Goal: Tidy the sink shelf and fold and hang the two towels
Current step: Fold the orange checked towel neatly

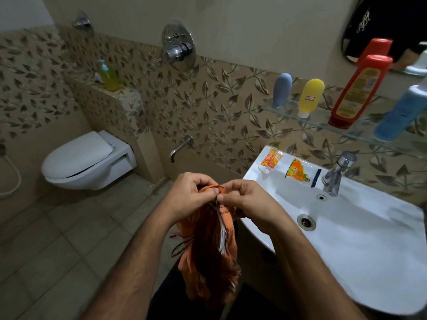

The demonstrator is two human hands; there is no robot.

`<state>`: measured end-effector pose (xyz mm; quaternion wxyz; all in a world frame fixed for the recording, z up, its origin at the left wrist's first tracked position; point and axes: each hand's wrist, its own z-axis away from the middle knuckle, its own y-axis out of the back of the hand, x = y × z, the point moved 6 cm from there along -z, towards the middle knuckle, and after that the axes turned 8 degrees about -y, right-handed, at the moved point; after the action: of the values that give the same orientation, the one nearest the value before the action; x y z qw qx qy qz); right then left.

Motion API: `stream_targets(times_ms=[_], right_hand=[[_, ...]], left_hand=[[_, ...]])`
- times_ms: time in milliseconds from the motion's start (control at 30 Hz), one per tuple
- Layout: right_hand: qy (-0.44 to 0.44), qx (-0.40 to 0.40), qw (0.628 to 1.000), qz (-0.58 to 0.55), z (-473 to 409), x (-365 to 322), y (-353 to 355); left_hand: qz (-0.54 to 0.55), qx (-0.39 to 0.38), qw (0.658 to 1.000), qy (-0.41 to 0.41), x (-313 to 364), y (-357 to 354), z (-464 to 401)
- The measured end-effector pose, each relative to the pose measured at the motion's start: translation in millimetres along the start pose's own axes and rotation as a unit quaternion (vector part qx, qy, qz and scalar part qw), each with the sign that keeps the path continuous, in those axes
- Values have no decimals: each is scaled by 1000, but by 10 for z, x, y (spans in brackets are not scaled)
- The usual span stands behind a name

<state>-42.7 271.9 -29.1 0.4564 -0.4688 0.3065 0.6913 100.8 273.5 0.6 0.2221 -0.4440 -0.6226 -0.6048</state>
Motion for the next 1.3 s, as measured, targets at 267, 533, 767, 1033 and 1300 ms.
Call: stream_targets(times_ms=[267,533,767,1033,1300], right_hand=[[-26,72,997,-29,14,3,166],[-31,84,994,-55,34,2,223],[31,42,992,-116,89,-35,236],[44,-82,983,-156,111,-21,127],[110,44,993,16,165,-152,205]], left_hand=[[-95,95,991,15,-194,262,19],[291,136,944,78,-231,114,23],[269,225,931,102,-328,67,-31],[235,206,948,63,-248,-80,-84],[296,188,935,44,-169,-88,-82]])
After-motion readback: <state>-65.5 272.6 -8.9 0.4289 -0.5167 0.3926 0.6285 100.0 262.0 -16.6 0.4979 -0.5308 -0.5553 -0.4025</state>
